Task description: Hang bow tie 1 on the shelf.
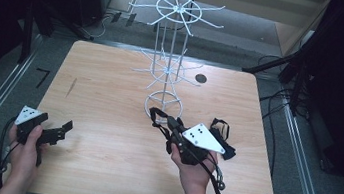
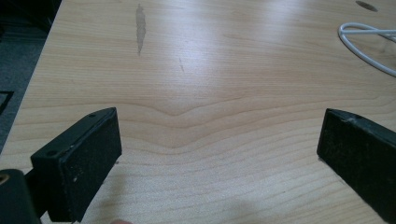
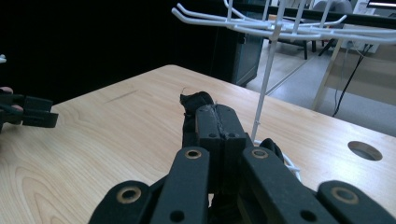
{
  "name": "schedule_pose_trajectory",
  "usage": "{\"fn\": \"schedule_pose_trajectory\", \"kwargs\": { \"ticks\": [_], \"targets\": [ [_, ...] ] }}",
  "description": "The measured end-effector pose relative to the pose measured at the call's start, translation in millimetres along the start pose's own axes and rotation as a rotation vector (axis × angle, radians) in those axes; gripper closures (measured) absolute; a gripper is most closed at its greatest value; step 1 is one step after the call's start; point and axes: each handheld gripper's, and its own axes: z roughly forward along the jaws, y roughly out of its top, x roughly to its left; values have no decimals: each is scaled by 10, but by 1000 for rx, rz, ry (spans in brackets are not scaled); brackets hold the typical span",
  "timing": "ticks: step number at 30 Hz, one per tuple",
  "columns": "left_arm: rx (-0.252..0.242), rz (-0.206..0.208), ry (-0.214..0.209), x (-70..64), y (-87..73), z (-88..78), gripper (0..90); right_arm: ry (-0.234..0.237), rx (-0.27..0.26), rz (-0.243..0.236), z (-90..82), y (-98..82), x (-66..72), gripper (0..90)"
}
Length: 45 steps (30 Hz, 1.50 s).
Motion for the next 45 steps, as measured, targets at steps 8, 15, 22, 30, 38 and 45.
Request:
{"fn": "schedule_pose_trajectory", "kwargs": {
  "ticks": [8, 15, 22, 30, 38, 45],
  "targets": [
    [0, 0, 0, -1, 0, -2, 2, -13, -23, -5, -44, 90, -23, 900],
    [-2, 0, 1, -2, -1, 0, 2, -22, -40, -11, -76, 163, -46, 900],
    [0, 0, 0, -1, 0, -1, 2, -27, -57, -18, -86, 236, -61, 900],
    [1, 1, 0, 1, 0, -2, 2, -33, -70, -23, -81, 307, -85, 900],
    [2, 2, 0, 1, 0, -3, 2, -40, -73, -25, -75, 373, -117, 900],
    [2, 2, 0, 1, 0, -3, 2, -46, -78, -36, -50, 433, -144, 900]
  ]
}}
